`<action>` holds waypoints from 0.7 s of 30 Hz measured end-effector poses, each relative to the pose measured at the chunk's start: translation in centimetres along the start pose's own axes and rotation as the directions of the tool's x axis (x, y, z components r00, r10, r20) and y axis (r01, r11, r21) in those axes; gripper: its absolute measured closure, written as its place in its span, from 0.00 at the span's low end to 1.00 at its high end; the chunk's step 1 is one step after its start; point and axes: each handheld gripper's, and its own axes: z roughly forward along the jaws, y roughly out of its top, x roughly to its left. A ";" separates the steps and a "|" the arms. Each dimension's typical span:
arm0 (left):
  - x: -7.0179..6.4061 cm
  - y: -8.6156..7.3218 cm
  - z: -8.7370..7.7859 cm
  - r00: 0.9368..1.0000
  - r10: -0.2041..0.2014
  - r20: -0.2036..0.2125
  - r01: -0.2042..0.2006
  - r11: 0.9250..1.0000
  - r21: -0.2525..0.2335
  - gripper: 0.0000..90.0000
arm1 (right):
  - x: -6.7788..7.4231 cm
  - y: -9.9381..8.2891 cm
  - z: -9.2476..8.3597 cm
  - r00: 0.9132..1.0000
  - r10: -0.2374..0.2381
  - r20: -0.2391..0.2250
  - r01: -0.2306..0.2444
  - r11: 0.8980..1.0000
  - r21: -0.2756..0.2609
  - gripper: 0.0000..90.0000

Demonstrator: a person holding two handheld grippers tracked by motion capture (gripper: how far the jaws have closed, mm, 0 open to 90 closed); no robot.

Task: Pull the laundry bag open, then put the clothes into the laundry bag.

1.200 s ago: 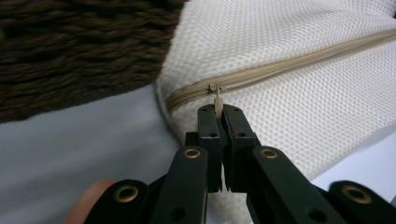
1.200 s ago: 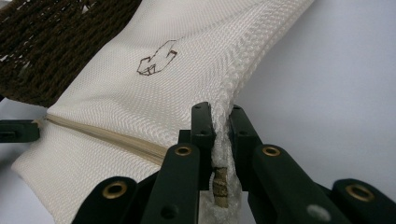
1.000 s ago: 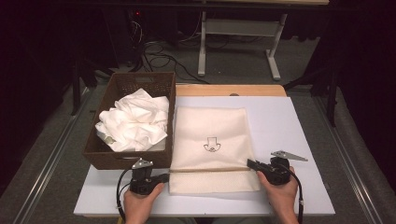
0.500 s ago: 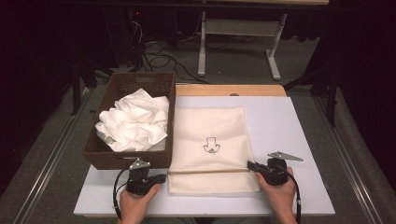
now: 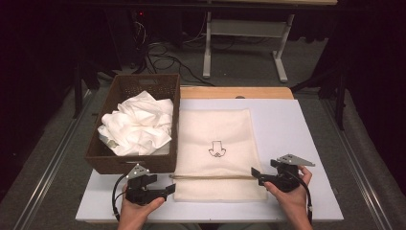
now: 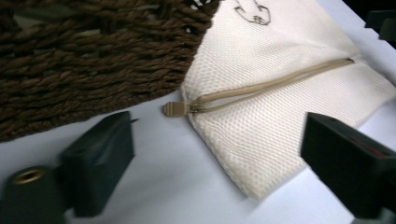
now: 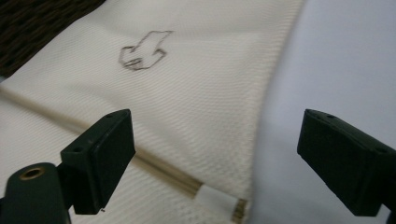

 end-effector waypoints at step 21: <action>0.6 0.0 -1.7 0.997 0.075 -0.011 -0.076 0.996 -0.053 0.01 | 6.4 3.0 6.4 0.963 -0.202 -0.176 0.223 0.969 0.109 0.00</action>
